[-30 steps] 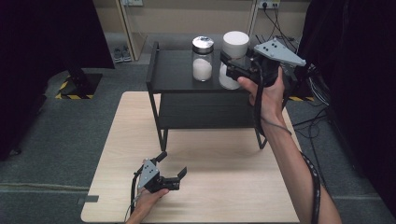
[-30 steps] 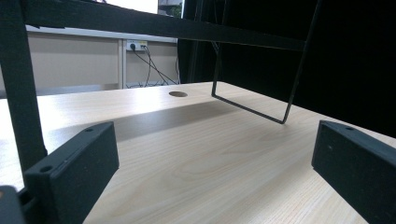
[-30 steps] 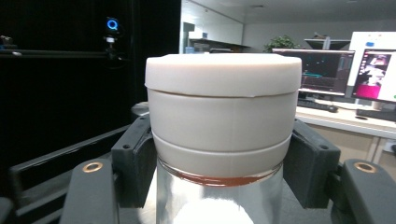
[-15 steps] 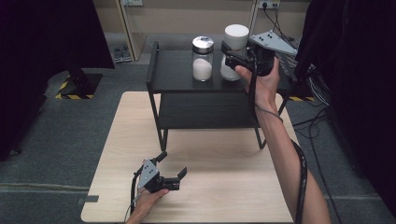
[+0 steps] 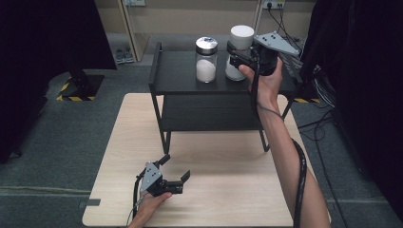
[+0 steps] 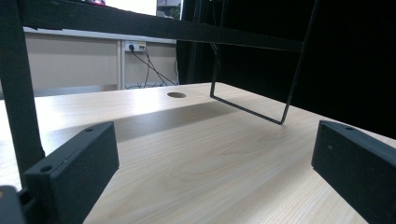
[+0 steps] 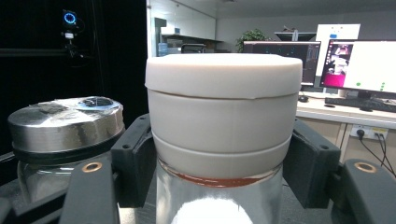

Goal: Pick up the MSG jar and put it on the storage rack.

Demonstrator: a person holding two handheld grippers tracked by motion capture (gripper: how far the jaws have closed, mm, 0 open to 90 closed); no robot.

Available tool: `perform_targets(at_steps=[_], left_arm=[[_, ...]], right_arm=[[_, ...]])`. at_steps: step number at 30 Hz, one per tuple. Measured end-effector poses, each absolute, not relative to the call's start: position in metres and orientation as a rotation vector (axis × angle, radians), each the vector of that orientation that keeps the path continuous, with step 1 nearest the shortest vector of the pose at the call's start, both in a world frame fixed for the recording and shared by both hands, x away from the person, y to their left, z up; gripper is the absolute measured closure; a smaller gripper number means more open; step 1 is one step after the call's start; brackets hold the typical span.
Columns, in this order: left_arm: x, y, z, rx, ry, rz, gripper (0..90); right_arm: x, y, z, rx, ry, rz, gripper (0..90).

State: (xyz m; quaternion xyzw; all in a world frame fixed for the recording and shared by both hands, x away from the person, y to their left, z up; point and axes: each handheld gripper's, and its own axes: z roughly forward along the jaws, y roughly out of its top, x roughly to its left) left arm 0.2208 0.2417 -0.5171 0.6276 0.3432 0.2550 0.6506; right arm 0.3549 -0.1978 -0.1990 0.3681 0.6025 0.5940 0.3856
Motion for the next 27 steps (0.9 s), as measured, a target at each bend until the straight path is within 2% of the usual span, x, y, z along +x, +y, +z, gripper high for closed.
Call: perform_targets(at_steps=[9, 27], left_arm=[[0.220, 0.242, -0.517, 1.415, 0.780, 0.577, 0.0], [0.220, 0.243, -0.517, 1.400, 0.792, 0.565, 0.0]], right_arm=[[0.341, -0.201, -0.199, 0.893, 1.518, 1.517, 17.1], [0.304, -0.230, -0.221, 0.831, 1.458, 1.622, 13.0]])
